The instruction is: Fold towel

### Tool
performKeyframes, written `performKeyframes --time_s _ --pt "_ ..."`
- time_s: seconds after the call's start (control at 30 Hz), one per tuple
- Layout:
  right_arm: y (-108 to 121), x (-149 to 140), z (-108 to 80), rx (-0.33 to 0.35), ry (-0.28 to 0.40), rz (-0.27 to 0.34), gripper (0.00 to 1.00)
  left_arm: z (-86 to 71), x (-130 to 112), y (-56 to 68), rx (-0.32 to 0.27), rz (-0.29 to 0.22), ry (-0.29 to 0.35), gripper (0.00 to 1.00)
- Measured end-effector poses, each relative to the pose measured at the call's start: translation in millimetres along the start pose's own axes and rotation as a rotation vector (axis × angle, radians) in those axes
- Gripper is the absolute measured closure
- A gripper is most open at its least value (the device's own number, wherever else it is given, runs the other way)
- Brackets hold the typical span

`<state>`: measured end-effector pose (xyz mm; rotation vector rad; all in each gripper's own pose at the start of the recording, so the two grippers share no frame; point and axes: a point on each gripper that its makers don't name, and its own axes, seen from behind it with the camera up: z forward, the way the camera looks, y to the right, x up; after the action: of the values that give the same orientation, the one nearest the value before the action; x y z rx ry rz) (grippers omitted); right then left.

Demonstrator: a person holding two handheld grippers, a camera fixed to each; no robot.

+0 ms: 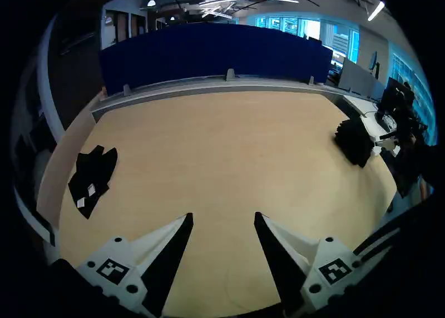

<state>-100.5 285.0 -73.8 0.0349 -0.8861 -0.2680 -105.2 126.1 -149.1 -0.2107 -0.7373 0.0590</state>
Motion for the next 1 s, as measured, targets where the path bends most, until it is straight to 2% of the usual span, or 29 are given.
performKeyframes --time_s 0.2,0.4,0.6,0.73,0.87,1.0 --pt "-7.3 12.9 -5.3 0.003 0.035 0.016 0.08 -3.4 2.1 -4.4 0.002 -0.005 0.012 0.19" --pt "-18.5 39.3 -15.1 0.001 0.119 0.043 0.08 -4.5 6.2 -8.8 0.005 -0.018 0.031 0.19" --pt "-24.8 76.3 -38.3 -0.026 0.259 0.086 0.08 -4.7 13.7 -12.9 0.005 -0.029 0.054 0.19" --pt "-26.1 100.5 -57.7 -0.048 0.357 0.138 0.08 -4.2 18.3 -15.2 0.004 -0.037 0.067 0.19" --pt "-28.2 119.3 -74.8 -0.061 0.443 0.197 0.00 -3.4 25.2 -17.4 0.002 -0.044 0.086 0.19" --pt "-33.8 128.9 -84.1 -0.063 0.488 0.222 0.00 -2.6 32.6 -18.8 0.001 -0.048 0.100 0.19"
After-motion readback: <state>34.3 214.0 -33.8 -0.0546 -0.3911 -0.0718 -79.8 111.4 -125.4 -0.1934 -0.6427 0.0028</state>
